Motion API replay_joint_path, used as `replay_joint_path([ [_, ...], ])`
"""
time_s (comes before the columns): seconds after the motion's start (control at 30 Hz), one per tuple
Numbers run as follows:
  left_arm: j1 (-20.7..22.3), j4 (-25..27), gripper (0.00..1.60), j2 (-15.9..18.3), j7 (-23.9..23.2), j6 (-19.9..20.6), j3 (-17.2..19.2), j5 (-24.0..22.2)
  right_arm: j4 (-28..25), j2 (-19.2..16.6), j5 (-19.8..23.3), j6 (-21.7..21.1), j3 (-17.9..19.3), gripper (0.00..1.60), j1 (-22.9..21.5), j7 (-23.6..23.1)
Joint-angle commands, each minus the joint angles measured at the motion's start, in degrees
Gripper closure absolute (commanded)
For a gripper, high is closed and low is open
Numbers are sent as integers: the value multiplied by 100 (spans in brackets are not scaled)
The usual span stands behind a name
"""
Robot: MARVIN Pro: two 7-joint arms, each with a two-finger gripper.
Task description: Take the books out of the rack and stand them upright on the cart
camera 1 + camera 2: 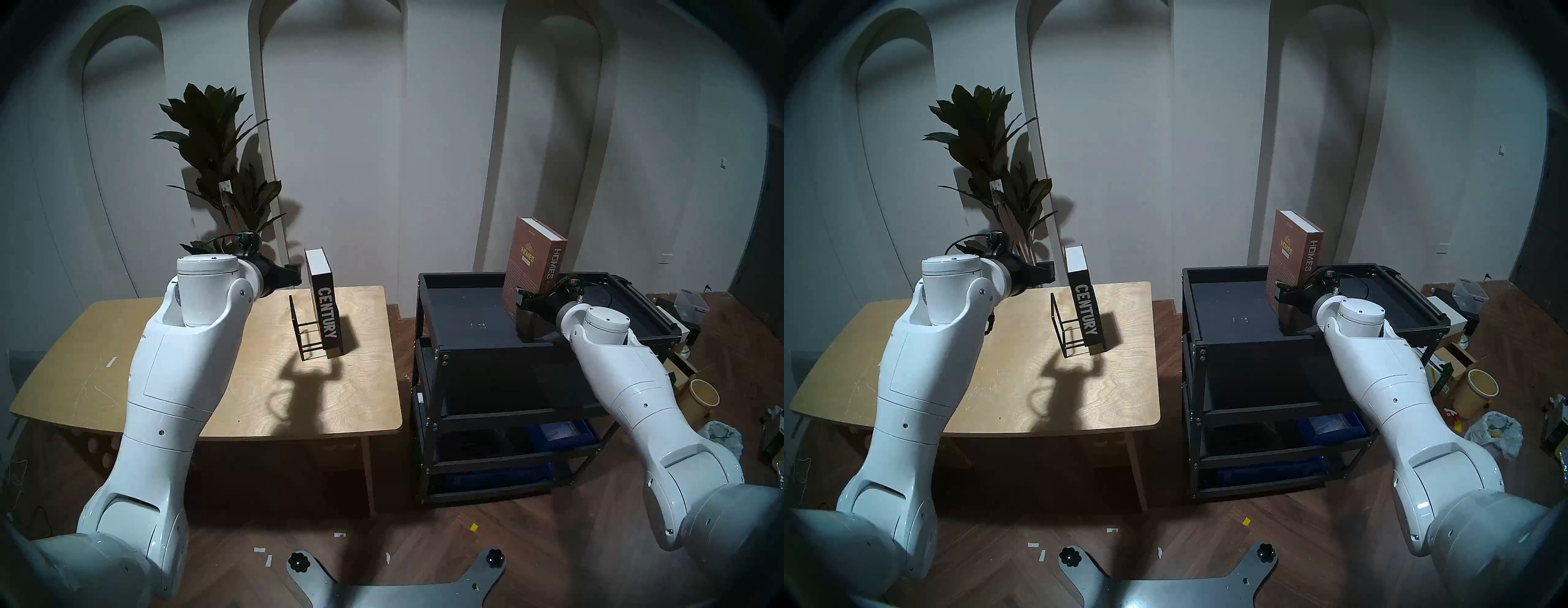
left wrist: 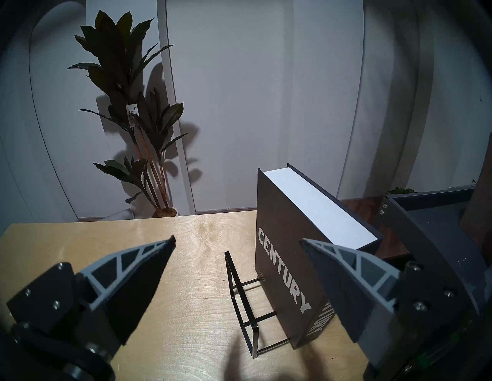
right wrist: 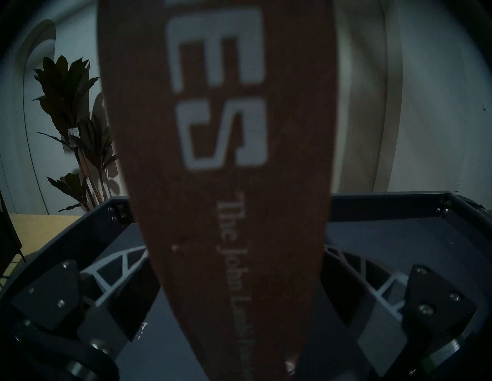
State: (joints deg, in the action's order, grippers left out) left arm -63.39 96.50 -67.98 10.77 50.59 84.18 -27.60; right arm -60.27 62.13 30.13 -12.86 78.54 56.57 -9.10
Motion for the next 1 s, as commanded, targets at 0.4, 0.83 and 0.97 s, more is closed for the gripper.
replay_joint_path([
  [0.4,140,-16,0,126,-195,-78,90,-31,-1580,-407,451,-260,682,0,1108,183],
  [0.83,-185,485,0,157,-230,36,286,-166,-2521,-588,566,-152,1013,0,2027,261],
  [0.97,-330,815,0,30,-65,-75,329,-138,-2808,-604,555,-131,1046,0,2315,305],
])
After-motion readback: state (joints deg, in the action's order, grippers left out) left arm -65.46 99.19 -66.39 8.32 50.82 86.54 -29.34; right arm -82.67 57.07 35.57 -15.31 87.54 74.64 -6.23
